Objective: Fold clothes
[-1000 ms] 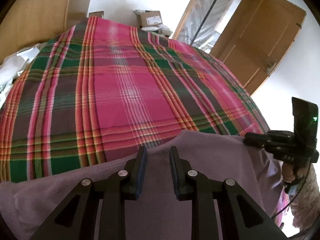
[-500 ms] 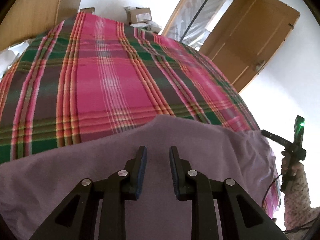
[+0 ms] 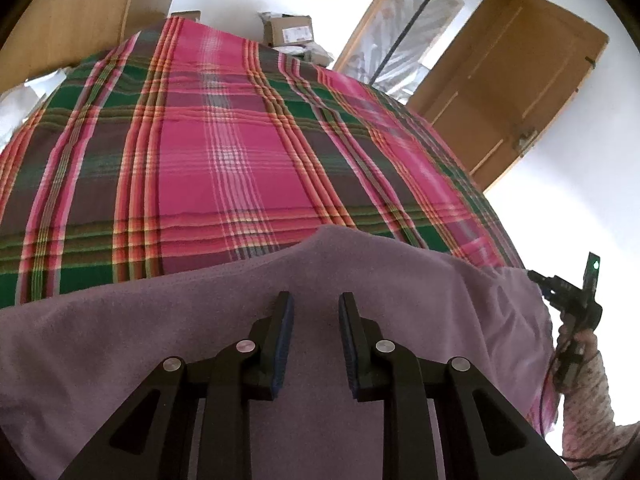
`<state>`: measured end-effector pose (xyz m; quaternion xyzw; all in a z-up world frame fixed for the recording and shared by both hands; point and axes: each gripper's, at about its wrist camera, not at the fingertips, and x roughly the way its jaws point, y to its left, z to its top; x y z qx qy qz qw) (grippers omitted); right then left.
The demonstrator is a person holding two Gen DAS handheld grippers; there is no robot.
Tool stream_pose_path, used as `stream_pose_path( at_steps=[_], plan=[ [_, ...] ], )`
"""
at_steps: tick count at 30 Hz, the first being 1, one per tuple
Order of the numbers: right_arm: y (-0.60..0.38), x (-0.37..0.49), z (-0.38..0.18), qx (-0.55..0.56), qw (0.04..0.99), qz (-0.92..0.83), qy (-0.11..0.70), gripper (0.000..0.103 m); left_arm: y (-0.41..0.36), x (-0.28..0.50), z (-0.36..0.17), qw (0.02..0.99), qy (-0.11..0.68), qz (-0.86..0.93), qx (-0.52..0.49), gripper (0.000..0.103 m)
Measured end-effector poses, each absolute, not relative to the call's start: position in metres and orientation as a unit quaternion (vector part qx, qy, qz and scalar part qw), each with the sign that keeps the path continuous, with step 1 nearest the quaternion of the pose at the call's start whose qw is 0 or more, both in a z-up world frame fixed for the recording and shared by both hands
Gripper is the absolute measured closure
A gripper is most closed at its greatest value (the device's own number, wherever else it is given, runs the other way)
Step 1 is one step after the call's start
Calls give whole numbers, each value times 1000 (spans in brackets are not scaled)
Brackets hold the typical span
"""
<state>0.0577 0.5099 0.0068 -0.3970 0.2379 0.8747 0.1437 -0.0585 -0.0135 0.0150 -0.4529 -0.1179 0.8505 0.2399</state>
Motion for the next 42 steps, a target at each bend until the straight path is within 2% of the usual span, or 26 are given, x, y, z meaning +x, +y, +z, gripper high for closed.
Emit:
stream_pose_path(
  at_steps=[1, 3, 5, 12, 20, 25, 26, 30, 33, 40, 41, 42],
  plan=[
    [509, 59, 8, -392, 149, 877, 234, 72, -13, -58, 15, 239, -117, 851, -453, 79],
    [509, 62, 12, -381, 162, 881, 228, 97, -12, -57, 15, 237, -114, 852, -453, 79],
    [509, 63, 17, -369, 173, 885, 223, 99, -12, -58, 15, 236, -114, 852, -452, 79],
    [513, 72, 43, -334, 223, 893, 202, 99, -13, -57, 14, 234, -117, 853, -451, 79],
    [521, 51, 10, -402, 236, 861, 201, 99, -10, -59, 16, 229, -112, 855, -452, 79],
    [528, 62, 17, -390, 235, 863, 216, 98, -9, -59, 16, 224, -111, 856, -452, 79],
    [531, 67, 19, -385, 231, 864, 230, 96, -9, -59, 16, 223, -111, 857, -451, 79],
    [542, 104, 25, -352, 216, 865, 284, 76, -9, -56, 17, 220, -121, 855, -453, 79],
    [545, 129, 16, -351, 198, 858, 318, 73, -9, -49, 20, 224, -127, 854, -452, 79],
    [535, 154, -8, -348, 160, 855, 350, 72, -4, -36, 18, 230, -121, 851, -456, 79],
    [532, 154, -7, -348, 161, 858, 342, 73, -4, -34, 18, 230, -120, 850, -458, 79],
    [529, 153, -7, -349, 161, 860, 335, 79, -4, -33, 17, 230, -119, 850, -459, 79]
  ],
)
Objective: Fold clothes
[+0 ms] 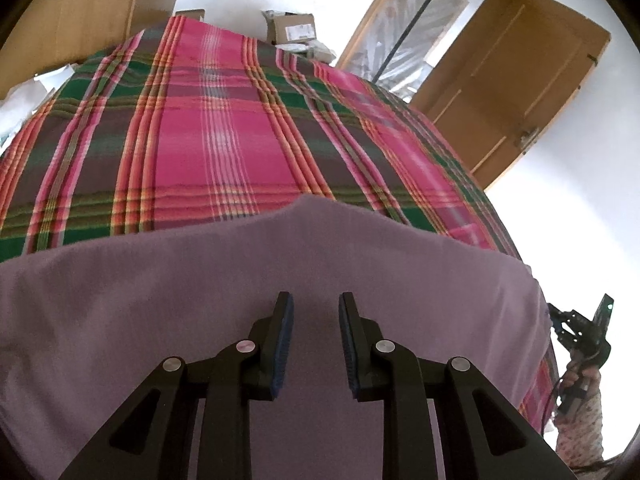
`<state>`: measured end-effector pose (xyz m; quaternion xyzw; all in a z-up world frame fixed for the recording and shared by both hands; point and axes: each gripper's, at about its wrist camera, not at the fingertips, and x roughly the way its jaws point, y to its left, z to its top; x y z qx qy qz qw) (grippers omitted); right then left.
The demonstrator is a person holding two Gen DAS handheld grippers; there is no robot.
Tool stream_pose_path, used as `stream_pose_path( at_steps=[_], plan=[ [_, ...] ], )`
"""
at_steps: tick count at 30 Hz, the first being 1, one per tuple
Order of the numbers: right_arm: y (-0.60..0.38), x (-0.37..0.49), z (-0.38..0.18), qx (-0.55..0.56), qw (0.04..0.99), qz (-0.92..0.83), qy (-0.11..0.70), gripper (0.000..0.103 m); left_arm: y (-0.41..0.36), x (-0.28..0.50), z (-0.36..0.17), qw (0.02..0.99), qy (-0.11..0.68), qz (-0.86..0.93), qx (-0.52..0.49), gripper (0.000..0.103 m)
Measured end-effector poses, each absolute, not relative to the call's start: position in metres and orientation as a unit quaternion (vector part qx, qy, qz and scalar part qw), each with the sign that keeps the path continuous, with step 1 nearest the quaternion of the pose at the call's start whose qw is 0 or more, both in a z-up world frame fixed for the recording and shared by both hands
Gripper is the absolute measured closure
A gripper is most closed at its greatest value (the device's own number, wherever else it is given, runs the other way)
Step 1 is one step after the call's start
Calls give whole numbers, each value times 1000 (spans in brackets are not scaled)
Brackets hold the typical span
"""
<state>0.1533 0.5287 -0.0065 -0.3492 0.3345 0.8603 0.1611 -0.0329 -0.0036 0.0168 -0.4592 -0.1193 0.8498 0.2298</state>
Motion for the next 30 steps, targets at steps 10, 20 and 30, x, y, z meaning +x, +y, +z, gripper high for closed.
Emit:
stream_pose_path(
  at_steps=[10, 20, 30],
  plan=[
    [521, 167, 11, -323, 181, 880, 297, 97, -7, -23, 15, 225, -119, 850, -462, 79],
    [531, 174, 6, -340, 213, 866, 298, 101, -9, -18, 14, 221, -120, 852, -459, 79],
    [507, 165, 25, -325, 180, 897, 241, 85, 1, 7, 24, 243, -109, 851, -452, 79]
  ],
)
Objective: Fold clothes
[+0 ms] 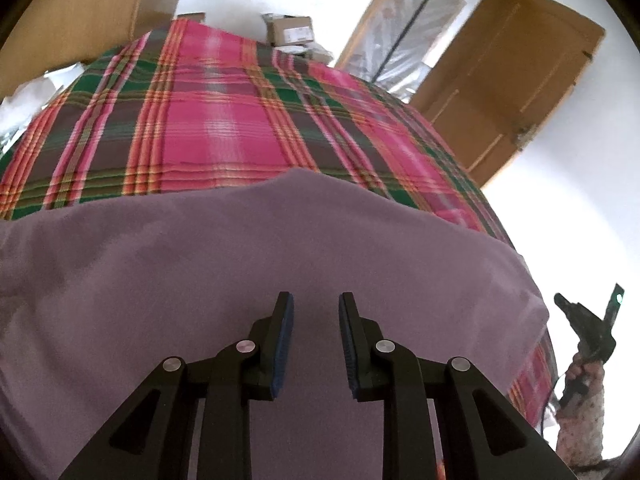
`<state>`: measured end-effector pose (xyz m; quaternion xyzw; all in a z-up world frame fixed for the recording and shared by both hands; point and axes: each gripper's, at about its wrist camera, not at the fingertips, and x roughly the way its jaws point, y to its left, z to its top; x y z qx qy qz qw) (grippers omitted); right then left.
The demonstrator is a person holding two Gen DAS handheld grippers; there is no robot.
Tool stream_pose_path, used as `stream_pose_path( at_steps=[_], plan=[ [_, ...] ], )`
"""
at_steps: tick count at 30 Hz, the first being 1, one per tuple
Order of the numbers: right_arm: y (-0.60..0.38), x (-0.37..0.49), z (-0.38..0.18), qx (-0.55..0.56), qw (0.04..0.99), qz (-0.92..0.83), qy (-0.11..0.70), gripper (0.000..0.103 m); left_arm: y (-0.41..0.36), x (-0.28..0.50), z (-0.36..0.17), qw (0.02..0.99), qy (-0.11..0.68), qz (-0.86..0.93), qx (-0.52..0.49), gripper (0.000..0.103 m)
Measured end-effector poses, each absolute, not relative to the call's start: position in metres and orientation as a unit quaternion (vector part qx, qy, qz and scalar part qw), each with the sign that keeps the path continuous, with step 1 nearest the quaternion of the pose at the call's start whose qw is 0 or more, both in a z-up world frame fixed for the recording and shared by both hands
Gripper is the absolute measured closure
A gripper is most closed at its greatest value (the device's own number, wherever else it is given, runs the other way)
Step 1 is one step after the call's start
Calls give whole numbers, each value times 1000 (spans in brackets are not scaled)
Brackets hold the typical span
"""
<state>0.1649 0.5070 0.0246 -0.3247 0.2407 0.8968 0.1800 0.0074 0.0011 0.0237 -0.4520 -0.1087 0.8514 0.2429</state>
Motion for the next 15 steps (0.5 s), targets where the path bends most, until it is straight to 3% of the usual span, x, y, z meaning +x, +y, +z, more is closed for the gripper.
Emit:
stream_pose_path(
  at_steps=[3, 9, 15],
  plan=[
    [497, 159, 15, -338, 157, 898, 232, 79, 9, 20, 26, 268, -98, 847, -448, 79],
    [485, 156, 12, -359, 191, 893, 191, 78, 8, 39, 16, 276, -68, 839, -465, 79],
    [445, 140, 27, -351, 156, 913, 137, 75, -7, 48, 12, 277, -96, 836, -463, 79]
  ],
)
